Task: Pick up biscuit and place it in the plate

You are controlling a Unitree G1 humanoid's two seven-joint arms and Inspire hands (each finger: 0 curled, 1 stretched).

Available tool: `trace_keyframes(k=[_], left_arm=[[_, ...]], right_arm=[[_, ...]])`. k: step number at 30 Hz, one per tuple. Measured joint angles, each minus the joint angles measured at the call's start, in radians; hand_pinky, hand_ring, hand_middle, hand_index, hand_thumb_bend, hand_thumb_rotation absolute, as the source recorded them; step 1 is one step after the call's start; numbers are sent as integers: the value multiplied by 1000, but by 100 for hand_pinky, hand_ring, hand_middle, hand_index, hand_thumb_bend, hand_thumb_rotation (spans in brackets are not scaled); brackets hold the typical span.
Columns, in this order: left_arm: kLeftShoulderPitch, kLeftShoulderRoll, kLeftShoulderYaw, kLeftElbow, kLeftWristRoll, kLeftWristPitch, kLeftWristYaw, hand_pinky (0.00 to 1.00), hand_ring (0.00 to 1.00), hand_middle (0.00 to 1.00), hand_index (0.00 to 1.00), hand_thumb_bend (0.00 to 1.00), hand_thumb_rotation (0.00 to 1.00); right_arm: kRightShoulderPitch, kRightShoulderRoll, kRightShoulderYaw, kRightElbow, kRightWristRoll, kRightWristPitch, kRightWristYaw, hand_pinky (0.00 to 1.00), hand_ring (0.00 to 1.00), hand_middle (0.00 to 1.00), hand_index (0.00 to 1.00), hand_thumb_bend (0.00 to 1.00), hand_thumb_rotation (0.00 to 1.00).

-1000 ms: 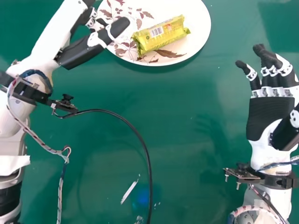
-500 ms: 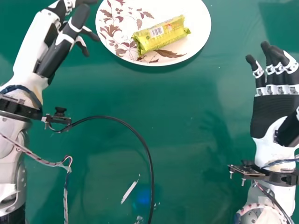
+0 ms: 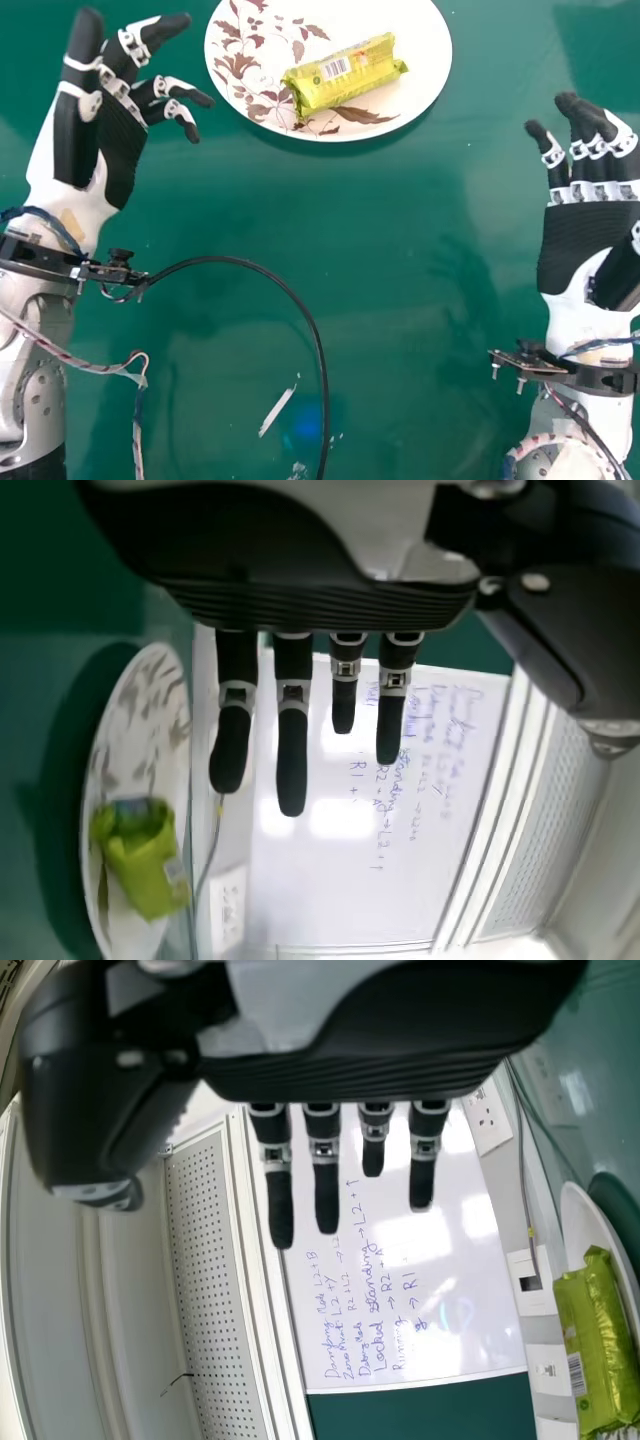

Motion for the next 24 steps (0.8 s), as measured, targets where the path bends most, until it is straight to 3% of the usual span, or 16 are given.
trace_keyframes(k=[8, 13, 21, 24], left_arm=[[19, -55, 13, 75, -135, -18, -23, 27, 48, 94, 81, 100, 71], [19, -119, 14, 165, -204, -76, -63, 26, 48, 93, 82, 100, 69], [38, -193, 16, 262, -265, -142, -112, 28, 50, 97, 87, 100, 70], [41, -216, 17, 276, -289, -149, -114, 28, 49, 96, 87, 100, 72]], right_arm=[[0, 0, -1, -1, 3, 12, 3, 79, 89, 87, 80, 63, 16], [4, 0, 0, -13, 15, 32, 0, 77, 87, 85, 79, 66, 8], [9, -5, 1, -17, 61, 46, 51, 78, 90, 87, 80, 60, 14], [8, -1, 0, -14, 62, 46, 56, 78, 92, 88, 79, 64, 18]])
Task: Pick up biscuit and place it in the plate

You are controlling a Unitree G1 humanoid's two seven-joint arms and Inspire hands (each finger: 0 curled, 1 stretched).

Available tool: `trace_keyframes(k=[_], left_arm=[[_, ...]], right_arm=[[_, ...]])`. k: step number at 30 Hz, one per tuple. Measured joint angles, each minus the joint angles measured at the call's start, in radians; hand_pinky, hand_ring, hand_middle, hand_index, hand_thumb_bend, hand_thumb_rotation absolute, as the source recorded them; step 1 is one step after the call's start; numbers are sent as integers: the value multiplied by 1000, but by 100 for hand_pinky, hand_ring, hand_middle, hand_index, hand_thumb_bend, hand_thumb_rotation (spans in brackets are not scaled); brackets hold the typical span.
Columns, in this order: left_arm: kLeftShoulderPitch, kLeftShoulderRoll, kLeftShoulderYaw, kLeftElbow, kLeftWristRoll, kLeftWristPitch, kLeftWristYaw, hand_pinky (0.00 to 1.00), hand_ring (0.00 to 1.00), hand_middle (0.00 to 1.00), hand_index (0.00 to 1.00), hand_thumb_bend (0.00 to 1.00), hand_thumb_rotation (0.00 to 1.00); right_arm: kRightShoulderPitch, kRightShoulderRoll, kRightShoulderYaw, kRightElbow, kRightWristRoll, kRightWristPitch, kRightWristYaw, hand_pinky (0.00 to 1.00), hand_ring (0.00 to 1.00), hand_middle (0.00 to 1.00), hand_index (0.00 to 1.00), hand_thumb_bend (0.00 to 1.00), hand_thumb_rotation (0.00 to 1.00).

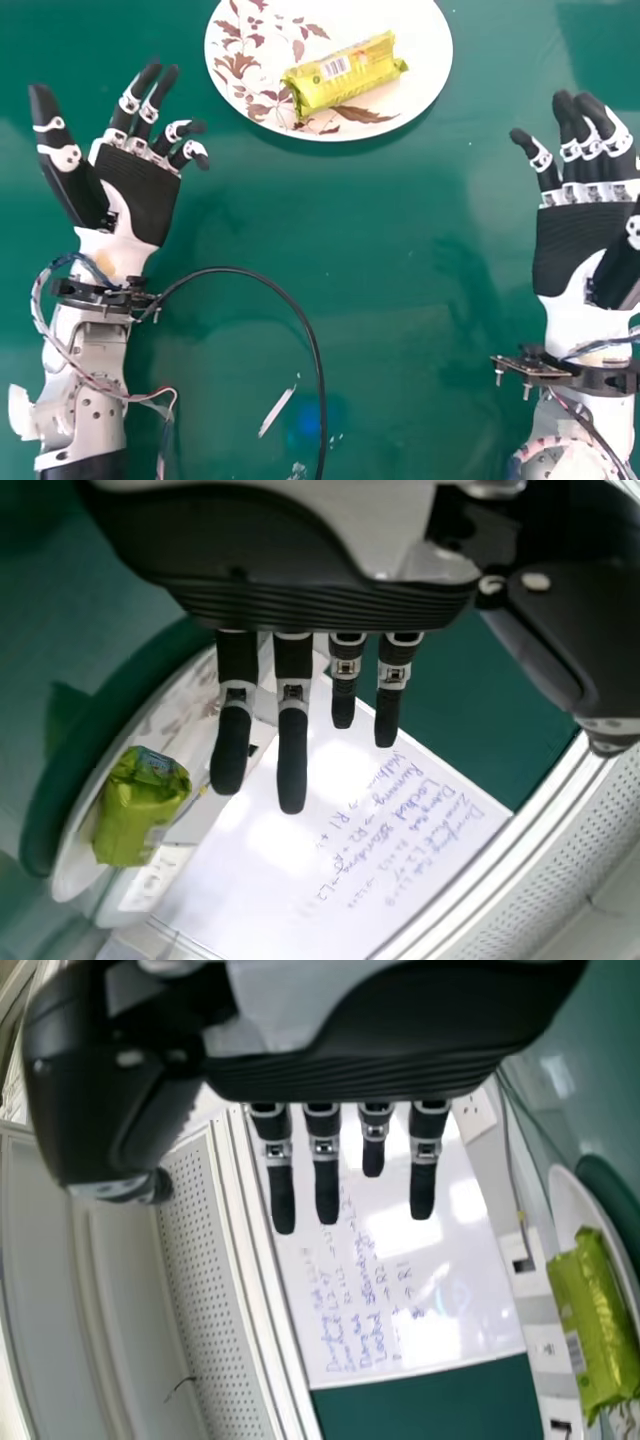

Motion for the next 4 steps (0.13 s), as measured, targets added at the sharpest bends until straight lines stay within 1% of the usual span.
trace_keyframes(k=[1, 4], left_arm=[[-1, -8, 1, 2, -7, -1, 0, 28, 49, 96, 87, 100, 72], [-2, -18, 4, 11, -14, -6, 2, 28, 49, 95, 87, 100, 74]], right_arm=[[1, 3, 0, -2, -5, 0, -4, 79, 92, 88, 79, 65, 19], [3, 11, 1, -13, -29, 2, -24, 85, 94, 89, 81, 62, 24]])
